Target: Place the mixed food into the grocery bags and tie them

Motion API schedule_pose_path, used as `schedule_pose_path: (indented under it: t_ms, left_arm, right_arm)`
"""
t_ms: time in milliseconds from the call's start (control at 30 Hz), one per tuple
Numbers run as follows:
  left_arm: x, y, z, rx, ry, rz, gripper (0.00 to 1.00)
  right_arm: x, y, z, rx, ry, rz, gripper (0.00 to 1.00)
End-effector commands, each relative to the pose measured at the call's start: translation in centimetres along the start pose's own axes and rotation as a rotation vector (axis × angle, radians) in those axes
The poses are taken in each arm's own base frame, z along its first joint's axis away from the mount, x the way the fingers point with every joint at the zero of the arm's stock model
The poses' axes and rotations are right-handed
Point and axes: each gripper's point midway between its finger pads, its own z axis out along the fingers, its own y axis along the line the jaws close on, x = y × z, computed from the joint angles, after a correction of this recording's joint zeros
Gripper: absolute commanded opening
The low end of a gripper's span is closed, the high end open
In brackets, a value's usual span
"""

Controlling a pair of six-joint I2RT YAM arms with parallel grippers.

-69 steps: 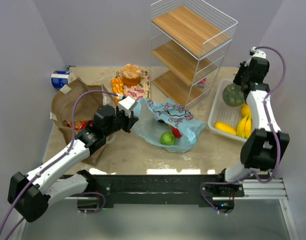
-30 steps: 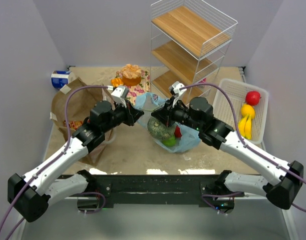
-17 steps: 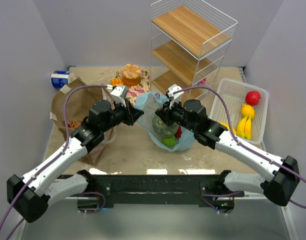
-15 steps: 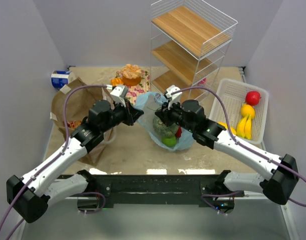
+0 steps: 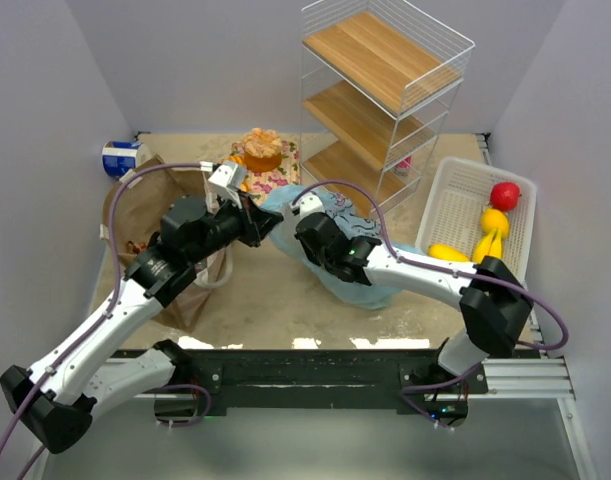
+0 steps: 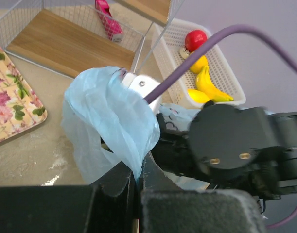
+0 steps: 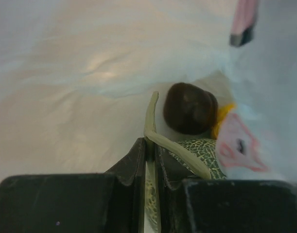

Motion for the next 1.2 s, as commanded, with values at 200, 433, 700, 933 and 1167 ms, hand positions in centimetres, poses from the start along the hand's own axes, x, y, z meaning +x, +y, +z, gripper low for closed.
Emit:
schedule_pose_path:
  t_ms: [200, 433, 700, 933, 1167]
  left_arm:
    - [-4.2, -2.7, -2.6, 0.062, -0.087, 0.038, 0.0]
    - [-3.2, -0.1, -1.3, -0.049, -0.06, 0.059, 0.0]
    - [-2.7, 0.7, -0.1, -0.069, -0.041, 0.07, 0.0]
    - [-2.3, 1.9, 0.0, -0.129, -0.006, 0.109, 0.0]
    - [-2.7, 2.4, 0.0, -0.168, 0.007, 0.13, 0.0]
  right_arm:
    - [-1.4, -2.0, -1.2, 0.118, 0.01, 0.038, 0.13]
    - [-6.5, 1.5, -8.2, -0.223, -0.091, -0.001, 0.8]
    - [-8.9, 0.4, -18.7, -0.381, -0.137, 0.069, 0.91]
    - [-4.8, -4.4, -23.3, -0.258, -0.034, 0.08, 0.92]
    - [-2.8, -6.4, -27.7, -0.235, 0.067, 0.127, 0.93]
